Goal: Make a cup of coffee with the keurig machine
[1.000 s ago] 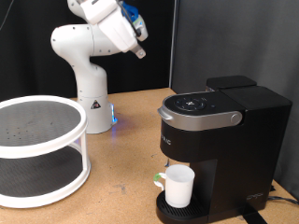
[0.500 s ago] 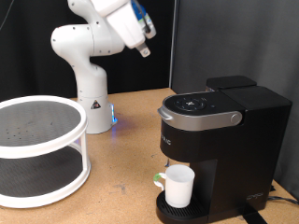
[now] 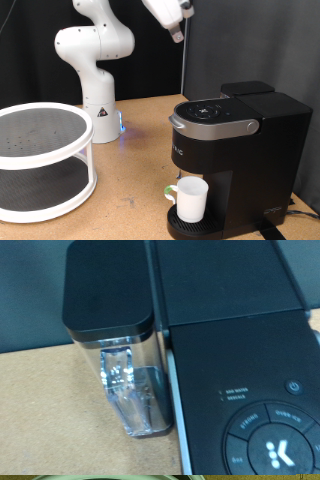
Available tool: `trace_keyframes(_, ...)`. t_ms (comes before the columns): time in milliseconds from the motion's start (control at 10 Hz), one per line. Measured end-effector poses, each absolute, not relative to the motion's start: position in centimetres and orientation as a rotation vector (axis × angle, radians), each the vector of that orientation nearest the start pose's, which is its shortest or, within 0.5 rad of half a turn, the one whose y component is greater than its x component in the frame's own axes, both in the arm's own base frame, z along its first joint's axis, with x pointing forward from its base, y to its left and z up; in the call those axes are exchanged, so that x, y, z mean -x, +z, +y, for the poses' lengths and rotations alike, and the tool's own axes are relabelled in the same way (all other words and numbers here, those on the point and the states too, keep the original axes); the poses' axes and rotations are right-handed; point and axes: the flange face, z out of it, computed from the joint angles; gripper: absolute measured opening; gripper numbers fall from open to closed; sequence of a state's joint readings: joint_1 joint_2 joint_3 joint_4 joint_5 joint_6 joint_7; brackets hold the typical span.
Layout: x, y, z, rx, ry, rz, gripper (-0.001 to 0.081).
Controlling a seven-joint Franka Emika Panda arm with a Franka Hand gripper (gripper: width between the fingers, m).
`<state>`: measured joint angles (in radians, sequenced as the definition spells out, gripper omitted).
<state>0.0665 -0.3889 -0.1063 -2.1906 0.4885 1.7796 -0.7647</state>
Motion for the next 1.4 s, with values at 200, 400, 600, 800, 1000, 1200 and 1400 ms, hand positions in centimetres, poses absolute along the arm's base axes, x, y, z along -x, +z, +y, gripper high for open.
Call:
trace_keyframes(200, -45.9, 55.1, 3.0, 2.532, -0.166, -0.840, 0.0805)
trace_keyframes(400, -48.2, 55.3, 4.1, 2.600, -0.176, -0.827, 0.0805)
trace_keyframes(600, -50.0, 55.9, 5.0, 2.629, -0.201, -0.852, 0.0805)
trace_keyframes(800, -51.1, 56.2, 5.7, 2.640, -0.161, -0.899, 0.0805)
trace_keyframes(1000, -51.8, 56.3, 6.2, 2.607, -0.028, -0.933, 0.0805)
trace_keyframes(1200, -52.9, 56.3, 6.2, 2.626, -0.071, -0.927, 0.0805)
trace_keyframes(1400, -53.6, 56.5, 6.2, 2.668, -0.154, -0.936, 0.0805)
